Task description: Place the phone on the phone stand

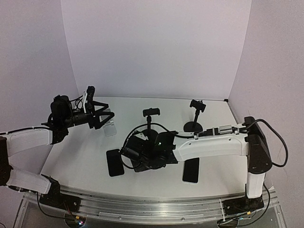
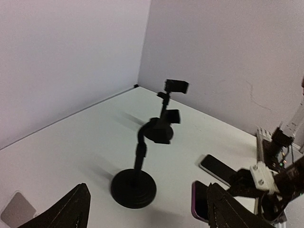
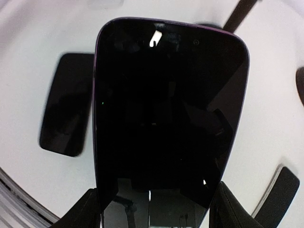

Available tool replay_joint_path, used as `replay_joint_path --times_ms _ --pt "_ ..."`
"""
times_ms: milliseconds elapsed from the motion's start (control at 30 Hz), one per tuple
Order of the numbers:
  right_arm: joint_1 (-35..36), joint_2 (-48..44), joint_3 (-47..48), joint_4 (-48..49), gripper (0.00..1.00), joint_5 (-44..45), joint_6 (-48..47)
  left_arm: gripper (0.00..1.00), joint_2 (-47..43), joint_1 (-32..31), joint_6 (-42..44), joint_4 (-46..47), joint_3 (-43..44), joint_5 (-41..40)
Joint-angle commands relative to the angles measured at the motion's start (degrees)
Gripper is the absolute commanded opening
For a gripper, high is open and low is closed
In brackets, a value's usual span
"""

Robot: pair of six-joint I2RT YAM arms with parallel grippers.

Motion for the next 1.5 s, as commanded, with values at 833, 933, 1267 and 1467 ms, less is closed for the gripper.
replay_joint_path --times_ms 833,933,1267,1467 --pt "2.4 7.0 29.9 19.1 0.41 30.1 -19.2 0.82 -0.7 -4.3 -20.9 -2.2 11.9 2.5" --pt "2.4 7.8 30.8 20.3 0.41 29.8 -20.9 0.78 -0.6 -5.4 -20.2 -3.3 11.9 2.1" --pt "2.3 9.2 31.7 23.8 0.4 28.1 -26.1 0.26 1.1 -5.7 -19.6 -3.5 13.5 2.5" --pt "1.4 8.8 29.6 24.6 0.4 26.7 -26.5 0.0 1.0 -5.7 -19.5 -1.2 13.0 6.3"
